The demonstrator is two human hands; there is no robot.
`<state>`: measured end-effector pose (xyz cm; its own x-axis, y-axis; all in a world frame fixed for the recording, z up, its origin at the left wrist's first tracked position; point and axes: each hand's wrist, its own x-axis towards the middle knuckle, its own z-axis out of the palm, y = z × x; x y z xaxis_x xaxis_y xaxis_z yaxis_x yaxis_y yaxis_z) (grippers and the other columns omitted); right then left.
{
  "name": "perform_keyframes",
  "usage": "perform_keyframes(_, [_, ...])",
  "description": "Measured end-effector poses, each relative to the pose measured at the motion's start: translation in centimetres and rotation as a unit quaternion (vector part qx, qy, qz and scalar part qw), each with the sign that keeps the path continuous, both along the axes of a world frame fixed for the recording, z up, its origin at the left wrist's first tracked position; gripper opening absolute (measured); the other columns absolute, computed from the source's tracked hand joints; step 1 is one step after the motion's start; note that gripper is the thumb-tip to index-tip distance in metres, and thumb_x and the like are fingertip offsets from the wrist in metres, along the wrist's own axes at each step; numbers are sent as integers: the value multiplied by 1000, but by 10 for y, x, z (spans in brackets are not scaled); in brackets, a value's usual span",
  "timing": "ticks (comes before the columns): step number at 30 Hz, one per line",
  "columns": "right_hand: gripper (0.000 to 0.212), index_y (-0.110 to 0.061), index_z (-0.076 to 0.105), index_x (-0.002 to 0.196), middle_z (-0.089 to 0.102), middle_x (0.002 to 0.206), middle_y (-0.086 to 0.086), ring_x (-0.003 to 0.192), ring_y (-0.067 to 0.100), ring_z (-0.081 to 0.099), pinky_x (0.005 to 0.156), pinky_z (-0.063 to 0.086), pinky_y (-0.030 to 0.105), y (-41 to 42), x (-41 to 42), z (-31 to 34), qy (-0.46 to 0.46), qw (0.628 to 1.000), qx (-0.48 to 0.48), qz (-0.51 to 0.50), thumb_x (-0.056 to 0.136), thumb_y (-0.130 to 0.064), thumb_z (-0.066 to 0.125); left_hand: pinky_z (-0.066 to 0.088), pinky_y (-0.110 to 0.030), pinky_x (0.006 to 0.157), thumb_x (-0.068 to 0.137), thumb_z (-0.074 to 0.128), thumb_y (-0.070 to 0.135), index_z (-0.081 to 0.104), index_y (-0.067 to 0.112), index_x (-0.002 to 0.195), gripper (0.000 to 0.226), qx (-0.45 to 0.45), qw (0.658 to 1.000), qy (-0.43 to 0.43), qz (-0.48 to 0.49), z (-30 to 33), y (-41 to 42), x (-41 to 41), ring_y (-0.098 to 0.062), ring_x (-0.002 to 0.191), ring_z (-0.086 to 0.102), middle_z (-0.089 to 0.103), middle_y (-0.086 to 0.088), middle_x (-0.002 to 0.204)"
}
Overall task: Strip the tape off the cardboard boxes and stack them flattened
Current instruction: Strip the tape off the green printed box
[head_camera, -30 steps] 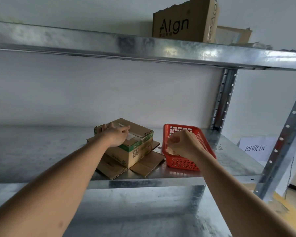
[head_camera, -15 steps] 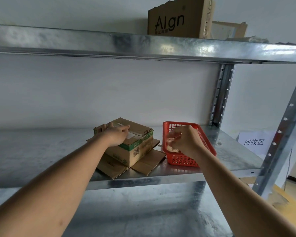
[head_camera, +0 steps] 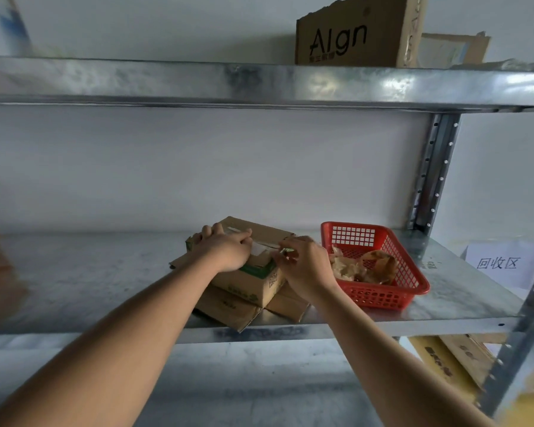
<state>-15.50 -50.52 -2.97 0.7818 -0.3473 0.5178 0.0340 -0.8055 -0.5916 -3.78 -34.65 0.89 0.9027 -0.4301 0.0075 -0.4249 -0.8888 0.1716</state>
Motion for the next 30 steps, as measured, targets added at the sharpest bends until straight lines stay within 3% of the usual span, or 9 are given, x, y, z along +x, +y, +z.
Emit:
perform_keyframes(3, [25,-24,77,118,77,107,-4,78,5,65,62,57,23,4,7,3,3,998,53,-16,96,-32,69,24,-54,113,104,18,62,16,58,157,53,34,999,-30,21,3,8,-5,-40,145,15,21,-12,162])
perform_keyframes(7, [20,-22,78,115,75,98,-11,80,-1,65,61,50,15,10,17,-3,-12,985,159,-57,99,-29,67,27,-55,113,105,17,62,20,50,160,57,52,997,-60,-23,4,21,-1,-43,144,21,24,-18,159])
perform_keyframes(11, [15,-22,79,108,76,90,-11,83,8,74,76,64,37,21,21,-18,-48,967,249,-33,95,-25,74,24,-61,115,105,16,63,20,59,156,52,15,998,-28,-58,0,37,14,-39,150,14,17,-8,164])
perform_keyframes(14, [14,-21,80,106,75,94,-10,86,8,73,76,64,40,29,22,-27,-87,970,226,-40,92,-22,78,17,-60,120,104,14,65,19,68,151,47,-8,996,3,-94,-2,45,26,-34,155,9,14,2,168])
perform_keyframes(18, [14,-27,79,102,73,93,-17,83,-2,70,74,63,33,30,21,-31,-114,973,195,-53,90,-19,79,9,-56,124,104,13,66,20,69,150,46,-18,992,21,-122,-5,44,34,-30,159,1,6,8,172])
perform_keyframes(21, [12,-22,80,98,77,90,-7,83,11,75,72,65,37,25,22,-22,-88,965,246,-29,91,-12,78,4,-57,124,104,12,67,19,70,149,46,-24,992,20,-125,-8,43,38,-29,159,-1,8,11,172])
perform_keyframes(23, [15,-25,79,89,76,88,-5,82,15,76,67,65,33,20,23,-13,-64,961,268,-11,91,-10,78,2,-57,124,103,11,68,18,70,149,46,-25,991,17,-128,-9,43,40,-28,159,0,9,12,171])
perform_keyframes(27, [30,-30,73,78,74,86,-3,80,19,76,67,65,33,15,25,3,-6,980,198,-5,93,-4,74,1,-53,124,103,9,69,18,70,149,47,-19,991,9,-132,-9,43,41,-25,159,1,10,11,172])
perform_keyframes(30, [22,-22,74,84,74,89,-2,77,19,76,68,65,35,10,28,14,41,990,134,-13,94,-3,71,2,-51,124,104,10,66,20,67,152,48,-19,990,6,-136,-8,44,39,-26,158,4,12,7,172])
